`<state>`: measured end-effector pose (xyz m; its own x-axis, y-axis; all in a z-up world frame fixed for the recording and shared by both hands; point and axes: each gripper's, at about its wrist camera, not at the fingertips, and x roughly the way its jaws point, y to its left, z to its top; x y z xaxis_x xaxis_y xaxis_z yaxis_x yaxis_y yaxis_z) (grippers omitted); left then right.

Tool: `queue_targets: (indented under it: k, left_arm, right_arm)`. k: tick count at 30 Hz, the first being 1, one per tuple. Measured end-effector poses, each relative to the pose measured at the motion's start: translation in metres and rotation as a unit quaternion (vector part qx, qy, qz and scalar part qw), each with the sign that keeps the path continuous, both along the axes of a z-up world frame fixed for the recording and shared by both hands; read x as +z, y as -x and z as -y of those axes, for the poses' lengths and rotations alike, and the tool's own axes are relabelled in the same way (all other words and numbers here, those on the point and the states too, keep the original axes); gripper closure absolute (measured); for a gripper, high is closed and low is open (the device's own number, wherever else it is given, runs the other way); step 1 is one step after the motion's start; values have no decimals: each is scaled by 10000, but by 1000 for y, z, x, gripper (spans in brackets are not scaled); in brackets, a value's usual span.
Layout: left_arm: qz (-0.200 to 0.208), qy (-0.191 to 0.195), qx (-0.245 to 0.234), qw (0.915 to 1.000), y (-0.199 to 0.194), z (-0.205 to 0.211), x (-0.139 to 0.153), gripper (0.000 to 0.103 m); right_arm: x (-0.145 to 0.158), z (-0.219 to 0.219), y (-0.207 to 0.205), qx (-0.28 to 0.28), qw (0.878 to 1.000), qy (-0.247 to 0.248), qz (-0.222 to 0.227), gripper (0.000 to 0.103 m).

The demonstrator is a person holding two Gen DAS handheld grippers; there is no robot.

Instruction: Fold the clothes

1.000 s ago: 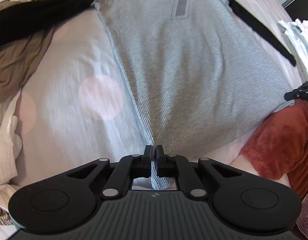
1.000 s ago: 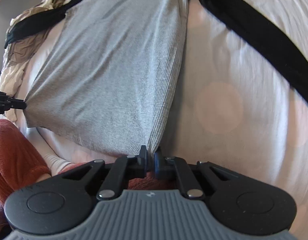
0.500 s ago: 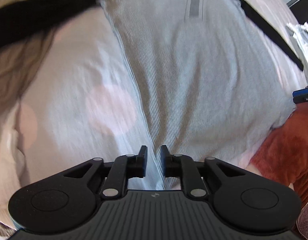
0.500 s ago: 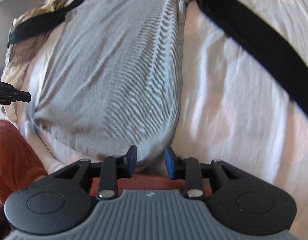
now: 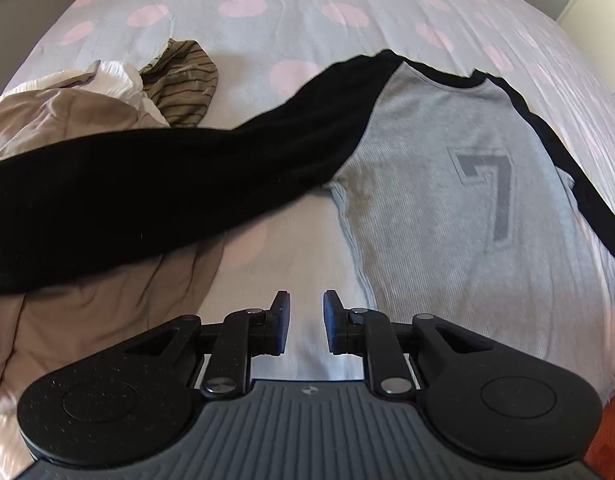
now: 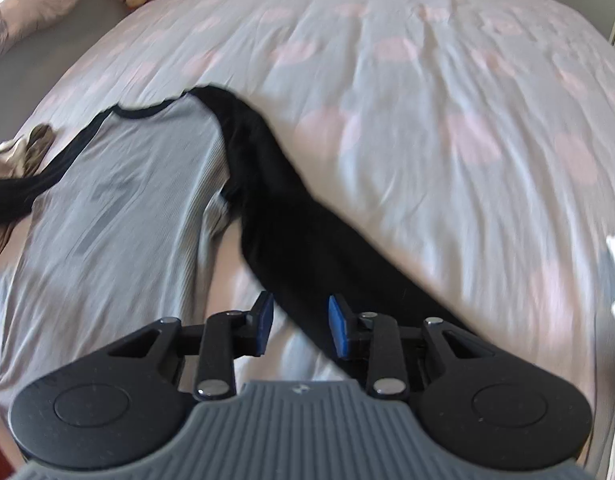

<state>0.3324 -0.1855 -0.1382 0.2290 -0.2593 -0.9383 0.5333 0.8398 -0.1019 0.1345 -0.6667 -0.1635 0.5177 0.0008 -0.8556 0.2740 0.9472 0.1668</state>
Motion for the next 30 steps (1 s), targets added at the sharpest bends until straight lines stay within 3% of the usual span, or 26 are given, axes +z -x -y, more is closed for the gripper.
queue_targets:
  k: [9,15,17,18,23,30]
  left_arm:
    - [13,8,-155,9999,-27,27,-28,88]
    - [108,10,-388,9992,-31,47,-39,88]
    - [221,6,-447,9988,-31,51,-38,88]
    - [299,39,-465,9985,-31,51,-36,88]
    - [724,200,-450,9962,-36,53,-22,88]
    - [1110,112,-262,9934,-60,54,-18,86]
  right_arm:
    - [-23,29,-62,-145,9995,-153,241,69]
    - [-41,26,-92,-101,9990,-346,274,71]
    - [-47,22,-97,-45,9992,-338,203,82]
    - [-49,20,-98,-33,9994,-317,159,99]
    - [-44,18,-100,-91,9998,79,161,100]
    - [-37,46,-116,-527,9964,649,167,100]
